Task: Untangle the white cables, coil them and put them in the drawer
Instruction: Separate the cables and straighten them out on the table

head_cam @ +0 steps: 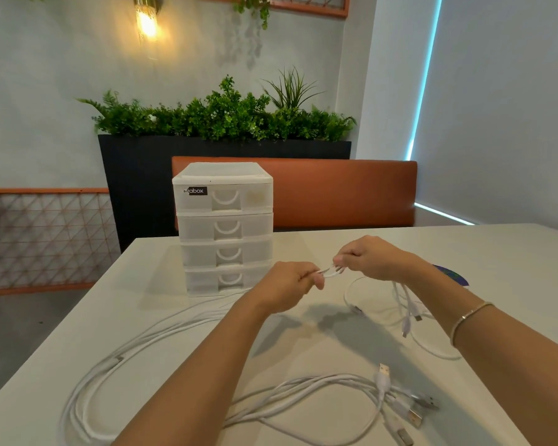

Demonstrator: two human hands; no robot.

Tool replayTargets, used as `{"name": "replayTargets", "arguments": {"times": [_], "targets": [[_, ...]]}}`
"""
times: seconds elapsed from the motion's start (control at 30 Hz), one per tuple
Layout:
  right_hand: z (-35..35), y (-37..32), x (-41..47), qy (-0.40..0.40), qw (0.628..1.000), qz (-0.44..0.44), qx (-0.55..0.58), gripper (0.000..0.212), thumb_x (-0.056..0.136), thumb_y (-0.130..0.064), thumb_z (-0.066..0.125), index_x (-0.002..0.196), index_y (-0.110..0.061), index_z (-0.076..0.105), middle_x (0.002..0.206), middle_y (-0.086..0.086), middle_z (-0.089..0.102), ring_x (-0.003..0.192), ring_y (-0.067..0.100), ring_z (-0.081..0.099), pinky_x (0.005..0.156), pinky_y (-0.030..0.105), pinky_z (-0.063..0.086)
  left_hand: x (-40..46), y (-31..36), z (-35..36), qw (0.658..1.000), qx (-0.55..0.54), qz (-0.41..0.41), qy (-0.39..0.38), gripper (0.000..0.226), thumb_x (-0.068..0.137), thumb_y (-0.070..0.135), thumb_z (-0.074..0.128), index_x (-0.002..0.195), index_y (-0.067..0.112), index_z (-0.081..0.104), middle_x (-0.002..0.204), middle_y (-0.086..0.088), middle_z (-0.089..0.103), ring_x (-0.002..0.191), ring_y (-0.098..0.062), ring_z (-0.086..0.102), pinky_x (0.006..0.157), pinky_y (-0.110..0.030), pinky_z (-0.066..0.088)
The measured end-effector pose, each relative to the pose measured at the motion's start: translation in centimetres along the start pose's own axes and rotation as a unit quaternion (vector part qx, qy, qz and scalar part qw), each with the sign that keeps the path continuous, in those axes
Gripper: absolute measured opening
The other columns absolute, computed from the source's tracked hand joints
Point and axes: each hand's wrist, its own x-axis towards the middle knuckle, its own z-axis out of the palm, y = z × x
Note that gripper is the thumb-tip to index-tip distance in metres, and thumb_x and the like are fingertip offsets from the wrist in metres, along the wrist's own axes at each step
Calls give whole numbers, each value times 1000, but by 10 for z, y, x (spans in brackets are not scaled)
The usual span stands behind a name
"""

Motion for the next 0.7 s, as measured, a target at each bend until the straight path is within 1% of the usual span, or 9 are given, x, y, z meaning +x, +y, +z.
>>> {"name": "replayTargets", "arguments": {"times": [0.07, 0.1, 0.17, 0.27, 0.4, 0.47, 0.6, 0.67, 0.7], "targets": [[-1, 1, -6, -51, 996, 6, 66, 26, 96, -30, 49, 90, -20, 71, 66, -3, 52, 60, 11, 41, 57, 23, 34, -1, -4, -6, 1000, -5, -9, 13, 24, 98, 29, 43, 90, 22, 64, 70, 10, 49, 65, -8, 43, 59, -18, 34], [-2, 4, -9, -79, 992, 13, 102, 24, 96, -29, 50, 87, -20, 71, 63, -4, 47, 57, 11, 37, 54, 22, 32, -1, -5, -8, 1000, -6, -13, 16, 25, 98, 29, 43, 93, 20, 65, 70, 9, 49, 63, -7, 42, 59, -19, 34], [-6, 12, -15, -108, 984, 22, 141, 21, 95, -25, 52, 89, -18, 71, 61, -4, 45, 55, 11, 35, 54, 22, 31, -2, -7, -8, 1000, -9, -14, 15, 26, 99, 28, 42, 94, 19, 66, 69, 9, 48, 61, -7, 40, 57, -18, 32], [-15, 23, -23, -118, 984, 23, 129, 19, 95, -19, 52, 92, -17, 70, 60, -4, 47, 56, 10, 40, 56, 21, 36, -1, -11, -7, 1000, -4, -17, 10, 25, 99, 29, 41, 90, 23, 64, 70, 9, 49, 61, -5, 40, 57, -18, 32], [-28, 39, -32, -106, 987, 52, 112, 18, 95, -13, 51, 95, -15, 69, 59, -5, 48, 56, 11, 42, 52, 17, 40, -1, -18, -10, 1000, -3, -22, 21, 24, 99, 30, 42, 88, 23, 63, 69, 8, 49, 62, -6, 42, 58, -17, 32], [-31, 51, -37, -90, 989, 67, 99, 20, 96, -14, 50, 93, -16, 70, 60, -3, 47, 55, 10, 42, 55, 20, 41, 1, -20, -9, 999, 1, -22, 24, 24, 99, 29, 43, 89, 23, 63, 69, 8, 49, 63, -6, 43, 58, -16, 32], [-29, 61, -39, -43, 992, 95, 70, 25, 97, -22, 47, 85, -21, 69, 60, -6, 46, 56, 10, 39, 54, 19, 34, 5, -24, -6, 999, 2, -37, 26, 24, 99, 28, 42, 93, 21, 64, 72, 8, 51, 65, -5, 44, 59, -14, 33], [-25, 59, -39, -40, 993, 98, 57, 26, 98, -25, 46, 82, -23, 67, 63, -6, 46, 58, 9, 40, 55, 17, 32, 5, -24, -4, 999, 9, -45, 15, 26, 100, 27, 41, 101, 18, 65, 80, 8, 57, 74, -8, 50, 62, -15, 35], [-25, 58, -39, -36, 993, 98, 52, 26, 98, -25, 46, 82, -23, 66, 64, -6, 47, 59, 8, 40, 55, 17, 32, 5, -23, -4, 999, 19, -45, 7, 27, 100, 28, 40, 107, 17, 64, 89, 7, 61, 83, -11, 53, 67, -17, 37]]}}
